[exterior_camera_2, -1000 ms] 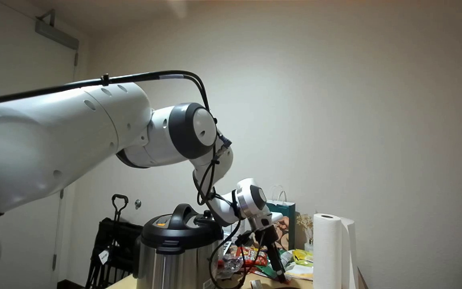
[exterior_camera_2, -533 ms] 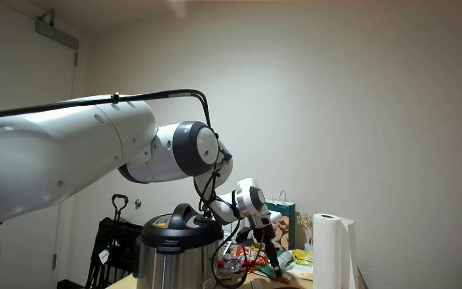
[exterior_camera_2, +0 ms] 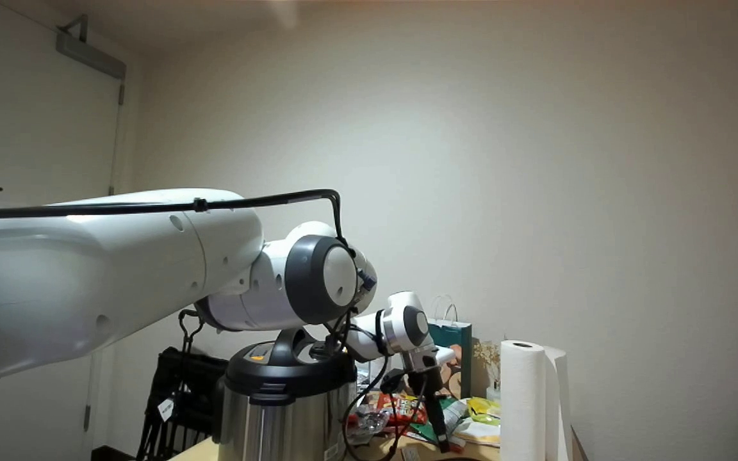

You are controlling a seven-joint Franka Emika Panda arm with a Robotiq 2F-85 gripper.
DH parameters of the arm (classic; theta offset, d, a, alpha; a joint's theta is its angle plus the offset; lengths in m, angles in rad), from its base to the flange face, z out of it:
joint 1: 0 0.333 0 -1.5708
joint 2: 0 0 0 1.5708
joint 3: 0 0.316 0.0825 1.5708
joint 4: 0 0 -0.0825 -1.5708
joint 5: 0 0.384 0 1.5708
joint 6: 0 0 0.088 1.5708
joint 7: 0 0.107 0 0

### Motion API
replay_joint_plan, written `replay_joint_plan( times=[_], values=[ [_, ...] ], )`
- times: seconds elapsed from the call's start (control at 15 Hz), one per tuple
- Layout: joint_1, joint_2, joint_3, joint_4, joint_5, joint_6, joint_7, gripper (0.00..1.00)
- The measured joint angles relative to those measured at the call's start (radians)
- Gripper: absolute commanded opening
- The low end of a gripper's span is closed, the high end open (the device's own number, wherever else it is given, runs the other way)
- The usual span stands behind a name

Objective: Put the cable over the cooker.

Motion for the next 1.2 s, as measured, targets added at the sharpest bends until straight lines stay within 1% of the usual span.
replay_joint_plan(
  times=[0.2,0.47,0.73,1.0,1.2],
  values=[
    [0.002,0.002,-0.013,0.003,-0.001,0.001,0.027,1.0],
    [-0.015,0.005,-0.06,0.0,-0.001,-0.004,0.097,1.0],
    [-0.052,0.026,-0.06,0.001,-0.001,-0.006,0.09,1.0],
    [-0.047,0.031,-0.059,0.003,-0.001,-0.006,0.09,1.0],
    [-0.041,0.04,-0.054,0.025,-0.001,-0.005,0.09,1.0]
  ],
)
